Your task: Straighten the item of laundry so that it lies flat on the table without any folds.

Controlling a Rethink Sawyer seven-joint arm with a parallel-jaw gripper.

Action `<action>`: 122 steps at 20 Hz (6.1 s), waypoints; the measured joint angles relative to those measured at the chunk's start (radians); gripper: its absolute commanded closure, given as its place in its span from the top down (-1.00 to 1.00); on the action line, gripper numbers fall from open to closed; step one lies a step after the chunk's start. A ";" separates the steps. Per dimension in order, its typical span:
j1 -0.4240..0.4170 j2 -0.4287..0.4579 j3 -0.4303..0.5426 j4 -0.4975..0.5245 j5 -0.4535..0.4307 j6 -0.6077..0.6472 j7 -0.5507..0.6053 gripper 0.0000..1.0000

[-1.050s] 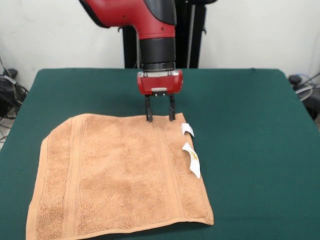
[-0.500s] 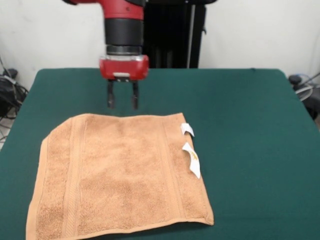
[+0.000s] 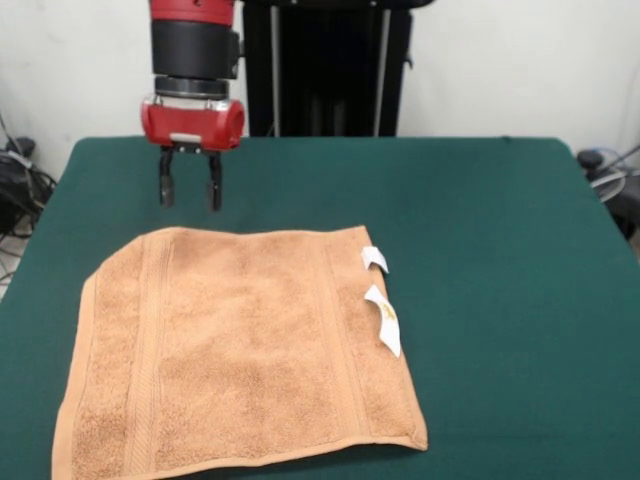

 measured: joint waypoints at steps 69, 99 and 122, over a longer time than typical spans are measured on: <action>-0.071 0.194 0.017 -0.238 -0.169 0.000 0.000 1.00; -0.063 0.216 0.017 -0.246 -0.178 0.000 0.000 1.00; -0.063 0.248 0.016 -0.282 -0.182 0.000 0.000 -1.00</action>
